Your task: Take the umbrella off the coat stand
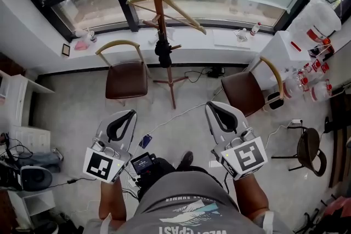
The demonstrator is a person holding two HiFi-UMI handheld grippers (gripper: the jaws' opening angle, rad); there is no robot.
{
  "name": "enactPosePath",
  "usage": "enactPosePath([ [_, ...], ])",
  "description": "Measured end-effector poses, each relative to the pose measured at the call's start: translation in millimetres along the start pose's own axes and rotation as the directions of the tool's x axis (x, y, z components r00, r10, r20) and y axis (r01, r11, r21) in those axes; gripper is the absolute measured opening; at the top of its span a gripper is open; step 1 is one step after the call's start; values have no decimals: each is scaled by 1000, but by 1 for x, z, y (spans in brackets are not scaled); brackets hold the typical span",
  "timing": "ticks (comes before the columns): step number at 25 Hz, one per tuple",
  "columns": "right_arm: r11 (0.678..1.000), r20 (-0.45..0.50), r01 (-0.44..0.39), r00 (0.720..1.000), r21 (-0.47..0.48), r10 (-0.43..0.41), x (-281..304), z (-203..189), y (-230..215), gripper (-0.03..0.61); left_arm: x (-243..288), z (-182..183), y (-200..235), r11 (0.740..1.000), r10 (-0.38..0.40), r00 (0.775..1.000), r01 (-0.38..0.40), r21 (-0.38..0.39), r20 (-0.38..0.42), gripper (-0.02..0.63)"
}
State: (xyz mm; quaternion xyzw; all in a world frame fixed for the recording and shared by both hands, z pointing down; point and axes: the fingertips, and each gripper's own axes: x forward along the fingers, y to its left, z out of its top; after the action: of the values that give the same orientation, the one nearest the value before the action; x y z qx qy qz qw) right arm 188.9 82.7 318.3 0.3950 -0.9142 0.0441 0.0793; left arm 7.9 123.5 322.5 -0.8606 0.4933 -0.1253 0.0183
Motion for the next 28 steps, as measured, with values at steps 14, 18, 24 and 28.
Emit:
enactPosePath([
  [14, 996, -32, 88, 996, 0, -88, 48, 8, -22, 2, 56, 8, 62, 997, -79, 994, 77, 32, 75, 2],
  [18, 992, -38, 129, 991, -10, -129, 72, 15, -29, 2, 79, 13, 93, 994, -108, 989, 105, 32, 101, 2],
  [24, 981, -64, 195, 979, 11, -194, 112, 20, -48, 2, 118, 7, 131, 988, -153, 984, 150, 33, 95, 2],
  [28, 980, -73, 199, 978, 14, -198, 134, 16, -57, 2, 139, 7, 149, 983, -185, 978, 183, 33, 93, 2],
])
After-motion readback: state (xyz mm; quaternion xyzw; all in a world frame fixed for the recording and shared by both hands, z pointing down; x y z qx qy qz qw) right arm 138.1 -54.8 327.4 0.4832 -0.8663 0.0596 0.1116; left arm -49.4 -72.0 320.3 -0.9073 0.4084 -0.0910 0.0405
